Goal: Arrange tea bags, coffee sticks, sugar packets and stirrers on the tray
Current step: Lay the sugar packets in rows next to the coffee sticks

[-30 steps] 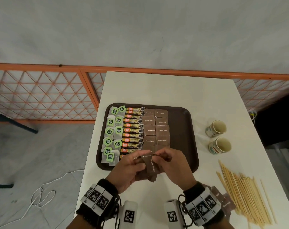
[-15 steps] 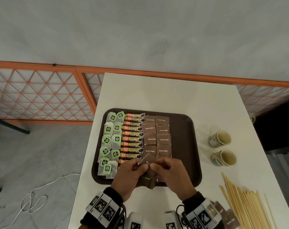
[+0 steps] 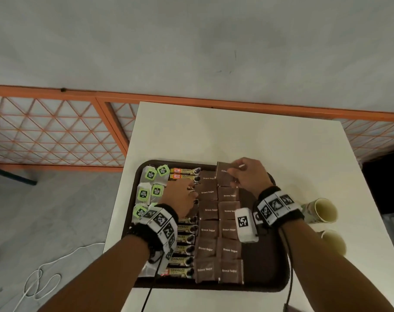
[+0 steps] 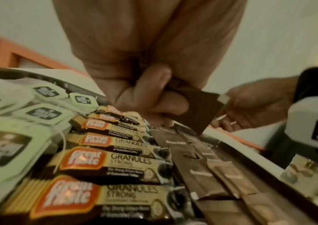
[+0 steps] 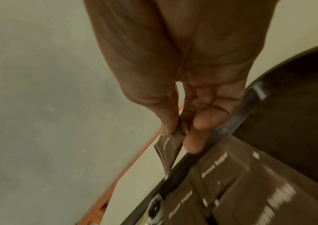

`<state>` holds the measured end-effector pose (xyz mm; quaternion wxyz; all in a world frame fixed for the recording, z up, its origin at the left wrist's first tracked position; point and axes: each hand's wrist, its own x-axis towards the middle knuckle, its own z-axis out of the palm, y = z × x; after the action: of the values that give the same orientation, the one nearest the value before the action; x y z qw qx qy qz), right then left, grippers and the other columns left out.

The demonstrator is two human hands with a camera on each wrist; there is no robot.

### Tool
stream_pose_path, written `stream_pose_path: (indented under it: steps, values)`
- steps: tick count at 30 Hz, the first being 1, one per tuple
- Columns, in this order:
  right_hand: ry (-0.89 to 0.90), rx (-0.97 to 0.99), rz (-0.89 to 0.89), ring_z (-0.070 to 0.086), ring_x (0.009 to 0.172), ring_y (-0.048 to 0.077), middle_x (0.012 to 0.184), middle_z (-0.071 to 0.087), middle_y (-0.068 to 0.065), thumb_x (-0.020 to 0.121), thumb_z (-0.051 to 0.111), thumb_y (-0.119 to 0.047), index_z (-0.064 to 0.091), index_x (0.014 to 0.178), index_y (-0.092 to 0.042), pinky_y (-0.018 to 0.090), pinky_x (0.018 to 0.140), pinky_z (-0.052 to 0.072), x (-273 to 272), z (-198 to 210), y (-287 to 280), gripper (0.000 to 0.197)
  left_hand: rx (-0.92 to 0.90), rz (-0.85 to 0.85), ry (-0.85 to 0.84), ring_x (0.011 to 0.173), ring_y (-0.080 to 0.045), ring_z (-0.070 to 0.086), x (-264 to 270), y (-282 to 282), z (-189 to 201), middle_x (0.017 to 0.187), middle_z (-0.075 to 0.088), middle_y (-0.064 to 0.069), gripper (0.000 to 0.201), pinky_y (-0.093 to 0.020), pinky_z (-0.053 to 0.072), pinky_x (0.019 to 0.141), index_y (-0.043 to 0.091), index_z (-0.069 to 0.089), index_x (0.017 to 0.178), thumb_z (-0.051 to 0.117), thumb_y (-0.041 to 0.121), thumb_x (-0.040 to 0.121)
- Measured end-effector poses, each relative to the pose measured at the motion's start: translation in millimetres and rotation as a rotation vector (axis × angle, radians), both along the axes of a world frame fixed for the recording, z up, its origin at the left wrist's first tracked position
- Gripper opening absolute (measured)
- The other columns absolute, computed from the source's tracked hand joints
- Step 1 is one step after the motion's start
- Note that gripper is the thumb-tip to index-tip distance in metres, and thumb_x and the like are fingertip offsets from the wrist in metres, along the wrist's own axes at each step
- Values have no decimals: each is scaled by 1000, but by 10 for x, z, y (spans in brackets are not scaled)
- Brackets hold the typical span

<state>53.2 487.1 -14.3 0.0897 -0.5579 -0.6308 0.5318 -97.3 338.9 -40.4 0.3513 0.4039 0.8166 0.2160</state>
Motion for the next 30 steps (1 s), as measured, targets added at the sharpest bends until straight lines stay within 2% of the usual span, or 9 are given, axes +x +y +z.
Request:
stream_pose_path:
  steps: [2,4,6,10,15,19,23,26,30]
  values:
    - [-33,49,-5,70,64,19,91,72,12,89,69,-8,66,101,-7,22,52,55,-44,-57,122,13,-41,-110,114,89,-26,66,1,112,-68,109,67,-12,27,-35,57,74,12,63,119,58,23,95]
    - [-54,94,10,71,61,18,86,73,8,88,70,-10,67,98,-11,27,54,57,-34,-102,191,10,-51,-224,262,101,-29,62,24,194,-86,116,57,-11,30,-37,53,83,16,61,122,58,29,95]
    - [-50,107,18,73,63,22,83,73,8,87,70,-11,67,94,-14,36,63,62,16,-139,226,8,-65,-298,326,98,-28,62,61,279,-72,120,48,-10,32,-37,53,82,15,60,120,59,33,95]
    - [-66,125,35,71,58,20,80,74,7,88,69,-13,66,94,-15,29,61,55,135,-177,257,7,-118,-403,399,88,-26,63,121,438,-67,120,44,-9,34,-36,53,71,12,61,117,65,34,91]
    - [-69,120,51,73,63,22,82,73,6,89,68,-14,65,96,-17,25,59,54,199,-186,271,8,-101,-457,416,94,-28,62,184,517,-85,115,49,-6,29,-43,56,78,13,63,115,66,27,90]
    - [-45,90,54,72,63,25,80,72,9,88,70,-12,66,96,-15,34,66,61,185,-214,260,10,-66,-459,389,96,-26,62,200,491,-110,108,52,-4,19,-42,55,80,13,66,108,62,23,93]
    - [-20,29,41,69,60,20,81,70,12,87,71,-9,66,95,-10,24,54,55,82,-213,203,9,44,-366,284,92,-16,56,120,403,-80,103,52,1,24,-30,47,77,15,66,115,59,27,95]
    - [13,-13,20,71,74,23,88,71,14,84,75,-7,68,92,-7,30,61,61,-46,-274,142,11,159,-107,149,88,-15,55,-20,278,-9,99,58,0,20,-22,36,76,15,68,112,57,21,96]
    - [-67,30,65,65,58,13,78,73,7,79,81,-12,69,89,-9,26,62,58,-209,-405,76,16,178,158,-88,85,-17,61,-170,40,15,101,65,-2,26,-21,48,68,15,63,111,48,1,96]
